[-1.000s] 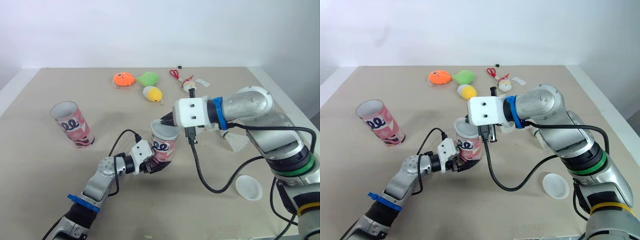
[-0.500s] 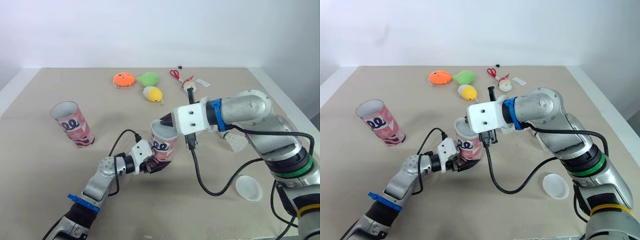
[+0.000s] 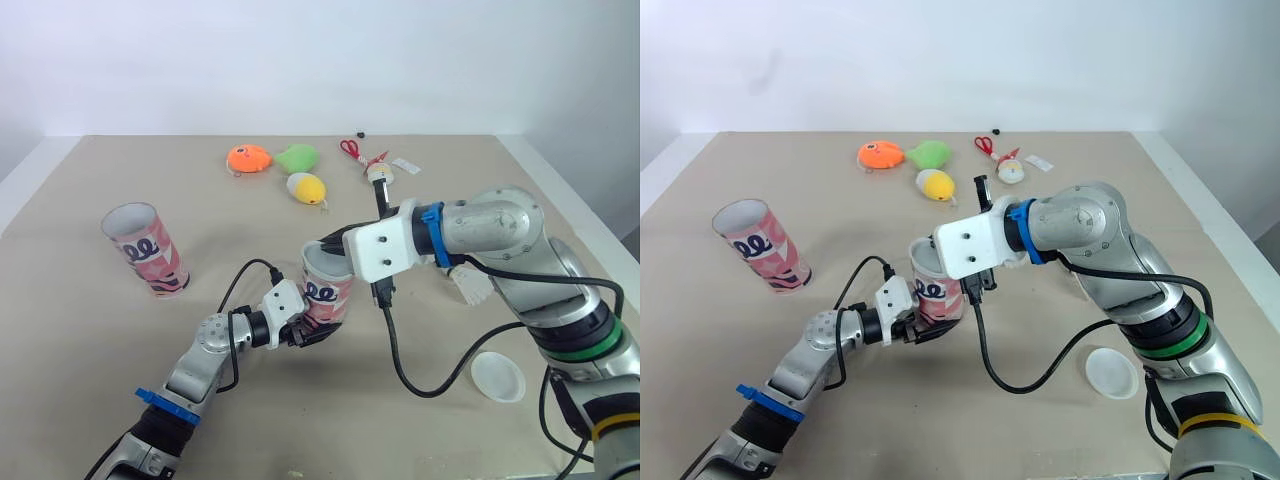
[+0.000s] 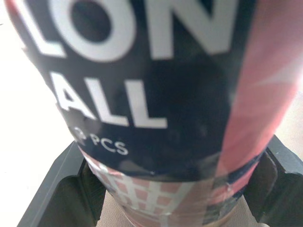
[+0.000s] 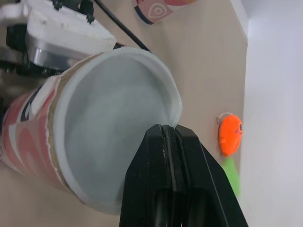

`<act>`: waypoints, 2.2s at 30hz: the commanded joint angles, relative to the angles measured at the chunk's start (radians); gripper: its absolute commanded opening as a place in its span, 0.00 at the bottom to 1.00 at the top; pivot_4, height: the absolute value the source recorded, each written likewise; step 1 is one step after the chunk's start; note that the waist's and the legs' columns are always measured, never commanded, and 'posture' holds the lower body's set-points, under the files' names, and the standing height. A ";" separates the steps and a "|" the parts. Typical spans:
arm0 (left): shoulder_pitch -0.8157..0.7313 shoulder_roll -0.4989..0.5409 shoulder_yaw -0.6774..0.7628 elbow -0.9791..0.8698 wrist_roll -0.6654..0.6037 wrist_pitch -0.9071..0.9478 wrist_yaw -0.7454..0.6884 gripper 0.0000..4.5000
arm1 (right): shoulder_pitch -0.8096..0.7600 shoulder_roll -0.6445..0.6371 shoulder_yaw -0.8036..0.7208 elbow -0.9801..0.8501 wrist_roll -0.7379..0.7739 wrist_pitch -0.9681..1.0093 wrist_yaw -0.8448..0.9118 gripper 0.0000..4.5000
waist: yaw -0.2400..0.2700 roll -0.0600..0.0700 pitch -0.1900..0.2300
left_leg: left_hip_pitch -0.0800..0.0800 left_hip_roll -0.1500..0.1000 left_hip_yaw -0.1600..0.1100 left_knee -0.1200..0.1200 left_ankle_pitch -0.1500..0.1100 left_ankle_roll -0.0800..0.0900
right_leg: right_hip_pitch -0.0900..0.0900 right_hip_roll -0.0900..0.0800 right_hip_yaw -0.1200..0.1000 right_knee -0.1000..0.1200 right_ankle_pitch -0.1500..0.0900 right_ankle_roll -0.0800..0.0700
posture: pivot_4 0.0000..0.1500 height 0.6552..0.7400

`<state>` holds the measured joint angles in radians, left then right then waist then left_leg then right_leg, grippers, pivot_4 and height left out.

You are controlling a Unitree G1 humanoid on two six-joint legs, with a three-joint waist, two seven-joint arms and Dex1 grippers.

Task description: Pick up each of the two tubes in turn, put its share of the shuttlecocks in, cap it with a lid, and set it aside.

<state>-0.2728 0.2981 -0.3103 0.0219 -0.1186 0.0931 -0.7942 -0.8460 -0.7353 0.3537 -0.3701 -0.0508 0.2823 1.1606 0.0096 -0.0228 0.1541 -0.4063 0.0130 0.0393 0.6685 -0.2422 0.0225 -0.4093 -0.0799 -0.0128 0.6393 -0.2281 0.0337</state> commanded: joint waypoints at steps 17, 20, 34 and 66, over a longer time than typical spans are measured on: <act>0.020 0.015 -0.013 0.048 0.025 0.040 0.003 0.73 | -0.104 0.042 -0.093 0.014 0.179 0.188 0.062 1.00 | 0.001 0.002 0.001 | -0.002 0.000 0.000 -0.006 0.000 0.000 | 0.002 -0.014 -0.027 -0.011 0.004 0.000 | 1.00 1.00; 0.022 0.015 -0.014 0.046 0.025 0.040 0.002 0.73 | -0.116 0.042 -0.114 -0.008 0.247 0.239 0.079 1.00 | 0.001 0.002 0.002 | -0.002 0.000 0.000 -0.006 0.000 0.000 | 0.001 -0.014 -0.028 -0.011 0.004 0.000 | 1.00 1.00; 0.026 0.009 -0.018 0.045 0.027 0.038 0.007 0.73 | -0.076 -0.045 -0.029 -0.009 0.271 0.292 0.145 0.02 | 0.001 0.002 0.002 | -0.003 0.000 0.000 -0.007 0.000 -0.001 | 0.001 -0.014 -0.028 -0.012 0.004 0.001 | 1.00 1.00; 0.047 0.106 0.040 -0.119 -0.074 0.124 -0.087 1.00 | 0.141 0.054 -0.566 -0.083 0.835 0.701 -0.085 0.97 | 0.002 0.008 -0.005 | -0.013 0.001 -0.004 -0.015 -0.002 -0.003 | -0.002 -0.014 -0.029 -0.019 0.006 0.000 | 1.00 1.00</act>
<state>-0.2507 0.3729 -0.3018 -0.0811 -0.1792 0.1908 -0.8622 -0.7184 -0.6628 -0.1529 -0.4172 0.7375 0.9684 1.0938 0.0115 -0.0146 0.1494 -0.4196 0.0135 0.0354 0.6529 -0.2439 0.0195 -0.4122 -0.0938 -0.0423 0.6202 -0.2225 0.0341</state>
